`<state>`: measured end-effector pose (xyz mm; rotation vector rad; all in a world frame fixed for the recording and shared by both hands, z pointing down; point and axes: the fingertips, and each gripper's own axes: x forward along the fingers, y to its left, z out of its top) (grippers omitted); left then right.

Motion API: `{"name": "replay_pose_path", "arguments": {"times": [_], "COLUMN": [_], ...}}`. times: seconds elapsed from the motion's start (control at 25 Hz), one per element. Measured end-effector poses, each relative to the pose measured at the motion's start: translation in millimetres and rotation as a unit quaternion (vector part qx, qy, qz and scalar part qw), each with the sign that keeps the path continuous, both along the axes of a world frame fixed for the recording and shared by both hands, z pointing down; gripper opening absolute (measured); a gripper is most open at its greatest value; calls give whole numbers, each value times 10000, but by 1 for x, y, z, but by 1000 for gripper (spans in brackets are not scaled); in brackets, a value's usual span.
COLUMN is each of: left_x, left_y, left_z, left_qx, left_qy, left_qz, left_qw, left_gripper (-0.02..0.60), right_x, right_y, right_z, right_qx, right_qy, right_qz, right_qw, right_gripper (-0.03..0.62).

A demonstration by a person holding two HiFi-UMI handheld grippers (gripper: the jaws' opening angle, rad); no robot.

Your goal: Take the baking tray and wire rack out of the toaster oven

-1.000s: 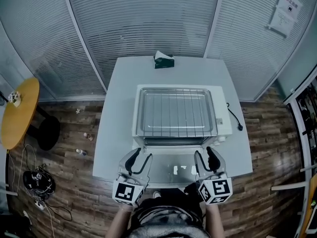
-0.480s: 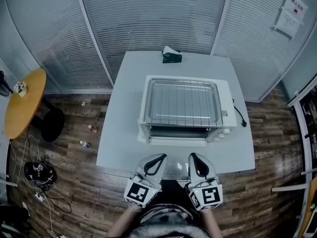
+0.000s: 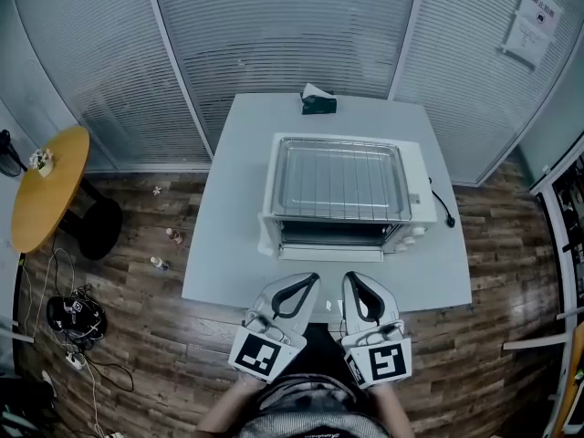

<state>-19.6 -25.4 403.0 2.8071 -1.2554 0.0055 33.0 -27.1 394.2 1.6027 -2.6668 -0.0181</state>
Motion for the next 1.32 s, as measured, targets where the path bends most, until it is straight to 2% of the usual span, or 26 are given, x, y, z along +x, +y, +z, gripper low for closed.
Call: {"name": "replay_pose_path", "arguments": {"times": [0.36,0.72,1.32], "left_x": [1,4,8], "left_y": [9,7,1], "left_z": [-4,1,3], "left_qx": [16,-28,-36], "left_qy": [-9,-84,-157], "left_qz": [7,12,1], "left_qw": [10000,10000,9999], "left_gripper": [3,3,5], "right_x": [-4,1,0], "right_y": [11,9,3], "right_z": [0,4,10], "right_qx": [-3,-201,-315], "right_qy": [-47,-377,-340], "right_qz": [-11,-38,-182], "right_qw": [10000,9991,9988], "right_gripper": [-2,-2,-2]}}
